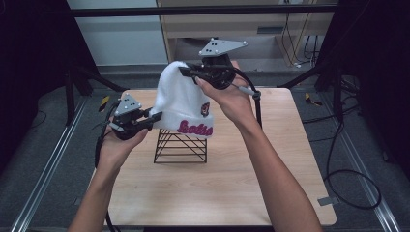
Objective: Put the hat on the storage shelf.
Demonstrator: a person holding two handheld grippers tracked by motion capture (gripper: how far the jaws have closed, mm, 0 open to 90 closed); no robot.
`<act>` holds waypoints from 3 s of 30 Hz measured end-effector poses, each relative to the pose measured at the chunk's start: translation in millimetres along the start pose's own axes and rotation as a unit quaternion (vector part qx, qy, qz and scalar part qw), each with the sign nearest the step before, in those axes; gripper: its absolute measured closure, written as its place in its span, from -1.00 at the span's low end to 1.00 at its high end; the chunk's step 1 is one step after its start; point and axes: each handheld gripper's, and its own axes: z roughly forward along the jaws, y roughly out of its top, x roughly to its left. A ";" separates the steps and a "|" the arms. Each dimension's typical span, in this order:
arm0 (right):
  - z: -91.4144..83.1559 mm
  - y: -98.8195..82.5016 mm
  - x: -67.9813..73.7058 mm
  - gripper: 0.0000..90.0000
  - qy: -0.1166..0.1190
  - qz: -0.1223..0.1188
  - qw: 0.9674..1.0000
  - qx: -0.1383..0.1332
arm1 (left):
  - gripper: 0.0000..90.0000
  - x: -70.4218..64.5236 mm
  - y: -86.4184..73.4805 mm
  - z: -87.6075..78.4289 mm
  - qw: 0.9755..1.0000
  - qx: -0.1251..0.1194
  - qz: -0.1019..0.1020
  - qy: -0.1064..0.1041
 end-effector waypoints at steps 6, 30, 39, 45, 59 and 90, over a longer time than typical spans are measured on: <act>1.1 -5.9 1.1 0.86 0.001 -0.001 1.000 0.006 | 0.53 2.1 -5.4 0.2 1.000 0.001 -0.003 0.003; 11.7 -23.3 8.4 0.85 0.011 -0.011 0.999 0.033 | 0.50 3.6 -35.3 9.0 1.000 0.007 -0.018 0.006; 9.8 -28.6 14.5 0.85 0.015 -0.014 0.999 0.042 | 0.52 2.0 -45.8 8.3 1.000 0.006 -0.022 0.000; 10.1 -33.4 21.5 0.85 0.019 -0.020 0.998 0.052 | 0.52 2.9 -53.2 9.2 1.000 0.009 -0.026 -0.002; 12.7 -43.3 31.4 0.85 0.021 -0.027 0.996 0.080 | 0.52 3.3 -72.2 12.4 0.999 0.013 -0.038 -0.009; 25.1 -68.5 51.3 0.85 0.044 -0.029 0.991 0.124 | 0.45 6.6 -110.3 14.8 0.998 0.028 -0.054 -0.030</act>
